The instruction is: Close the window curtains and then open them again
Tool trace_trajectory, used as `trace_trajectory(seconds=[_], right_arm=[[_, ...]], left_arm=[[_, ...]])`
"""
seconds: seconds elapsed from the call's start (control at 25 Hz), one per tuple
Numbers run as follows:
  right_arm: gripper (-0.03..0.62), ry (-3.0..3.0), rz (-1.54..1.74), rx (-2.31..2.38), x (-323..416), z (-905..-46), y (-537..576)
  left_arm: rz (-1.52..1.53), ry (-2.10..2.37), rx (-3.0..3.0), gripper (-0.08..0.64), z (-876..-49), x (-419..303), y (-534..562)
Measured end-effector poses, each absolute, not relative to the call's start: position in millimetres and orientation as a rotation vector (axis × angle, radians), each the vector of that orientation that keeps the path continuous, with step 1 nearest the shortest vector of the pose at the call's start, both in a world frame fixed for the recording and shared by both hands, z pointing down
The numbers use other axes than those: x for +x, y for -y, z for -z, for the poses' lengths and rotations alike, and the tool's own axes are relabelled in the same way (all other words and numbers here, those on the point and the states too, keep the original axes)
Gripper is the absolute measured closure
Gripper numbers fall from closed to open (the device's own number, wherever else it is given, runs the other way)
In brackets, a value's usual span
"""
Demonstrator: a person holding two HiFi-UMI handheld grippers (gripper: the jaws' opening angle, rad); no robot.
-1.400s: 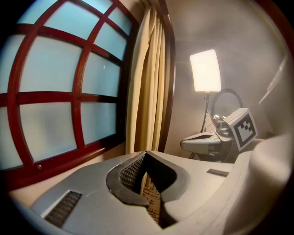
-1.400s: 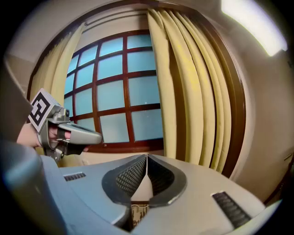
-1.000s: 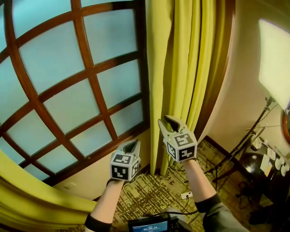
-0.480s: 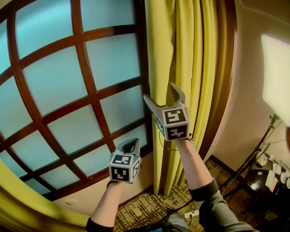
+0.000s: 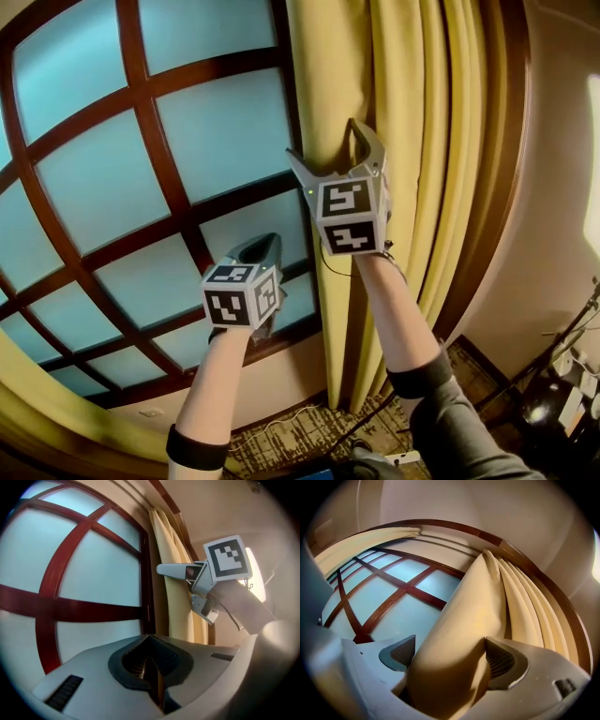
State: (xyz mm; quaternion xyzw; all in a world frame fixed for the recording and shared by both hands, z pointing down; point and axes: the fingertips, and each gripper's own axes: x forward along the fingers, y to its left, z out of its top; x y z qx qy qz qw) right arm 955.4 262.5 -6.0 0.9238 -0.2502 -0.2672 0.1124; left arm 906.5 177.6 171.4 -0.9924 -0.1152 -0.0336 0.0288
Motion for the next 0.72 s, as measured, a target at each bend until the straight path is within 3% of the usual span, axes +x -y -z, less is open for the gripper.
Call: trace_trajectory(seconds=[0.24, 0.4, 0.44, 0.52, 0.6, 0.68, 0.72], right_arm=[[0.1, 0.738, 0.786, 2.656, 967.8, 17.9, -254.2], [0.16, 0.726, 0.802, 2.652, 973.0, 20.0, -254.3], [0.196, 0.716, 0.813, 2.65, 973.3, 20.2, -255.1], [0.35, 0.68, 0.84, 2.645, 974.2, 20.8, -257.1], [0.456, 0.649, 0.869, 2.64, 976.0, 22.7, -259.5], [0.541, 0.629, 0.89, 2.628, 978.7, 24.6, -261.5], [0.554, 0.617, 0.899, 2.613, 980.4, 25.0, -261.7]], left_arm=[[0.024, 0.312, -3.045, 0.559, -115.5, 940.9, -182.0], [0.003, 0.316, -3.052, 0.559, -103.1, 951.1, -184.9], [-0.001, 0.317, -3.055, 0.559, -102.1, 952.6, -185.2], [-0.002, 0.319, -3.062, 0.559, -100.4, 954.8, -185.7], [-0.006, 0.313, -3.062, 0.559, -98.9, 957.4, -184.5], [-0.016, 0.29, -3.058, 0.559, -97.4, 959.8, -181.3], [-0.022, 0.282, -3.058, 0.559, -96.5, 960.7, -180.4]])
